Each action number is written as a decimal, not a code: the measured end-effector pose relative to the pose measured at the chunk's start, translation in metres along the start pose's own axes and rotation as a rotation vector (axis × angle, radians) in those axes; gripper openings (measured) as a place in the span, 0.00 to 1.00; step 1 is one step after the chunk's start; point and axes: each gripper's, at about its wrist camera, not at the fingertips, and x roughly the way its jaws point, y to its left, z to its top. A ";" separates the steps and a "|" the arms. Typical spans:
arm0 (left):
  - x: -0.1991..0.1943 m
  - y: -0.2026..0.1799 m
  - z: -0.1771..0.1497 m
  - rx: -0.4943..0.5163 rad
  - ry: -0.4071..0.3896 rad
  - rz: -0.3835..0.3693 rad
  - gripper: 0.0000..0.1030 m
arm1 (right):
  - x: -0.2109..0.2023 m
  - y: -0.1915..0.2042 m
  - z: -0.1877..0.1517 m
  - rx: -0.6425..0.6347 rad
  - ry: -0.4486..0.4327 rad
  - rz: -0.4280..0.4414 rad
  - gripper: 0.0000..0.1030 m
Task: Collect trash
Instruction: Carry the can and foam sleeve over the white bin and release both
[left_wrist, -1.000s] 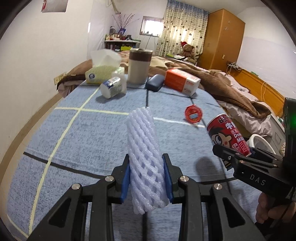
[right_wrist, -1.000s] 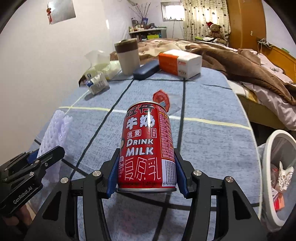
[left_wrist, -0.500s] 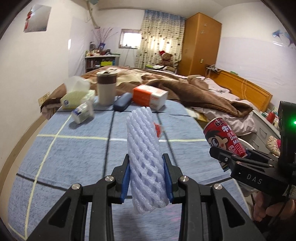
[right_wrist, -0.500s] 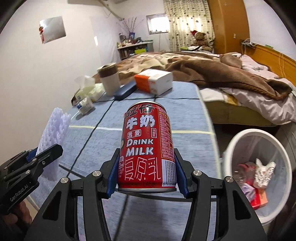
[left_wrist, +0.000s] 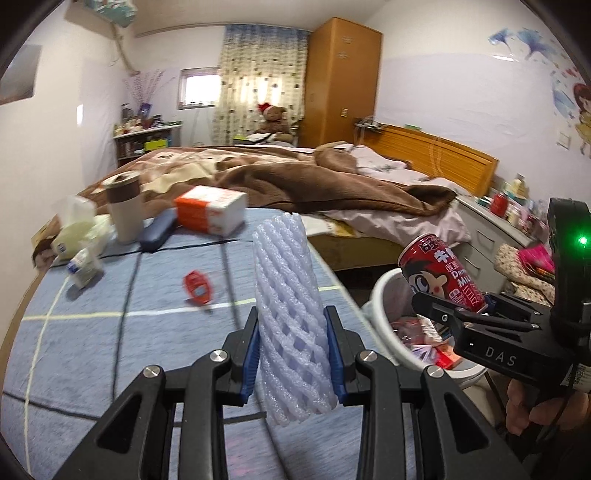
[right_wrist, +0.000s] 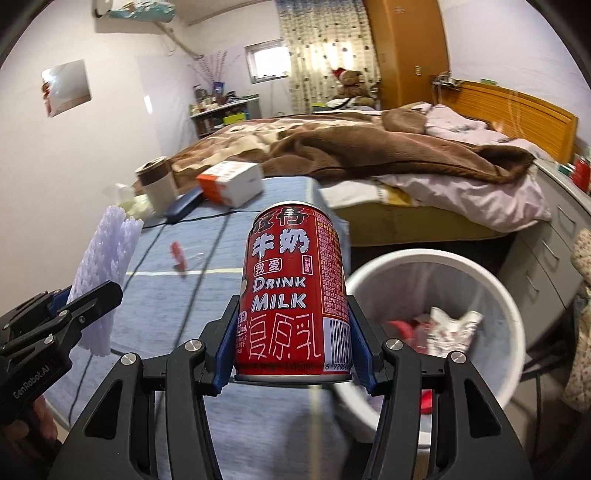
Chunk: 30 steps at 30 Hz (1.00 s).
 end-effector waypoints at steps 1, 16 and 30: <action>0.003 -0.007 0.002 0.009 0.002 -0.010 0.32 | -0.001 -0.007 0.000 0.010 -0.002 -0.010 0.52; 0.054 -0.103 0.011 0.138 0.068 -0.179 0.32 | -0.001 -0.086 -0.006 0.119 0.024 -0.150 0.52; 0.108 -0.148 -0.002 0.196 0.187 -0.257 0.33 | 0.009 -0.124 -0.023 0.141 0.103 -0.206 0.52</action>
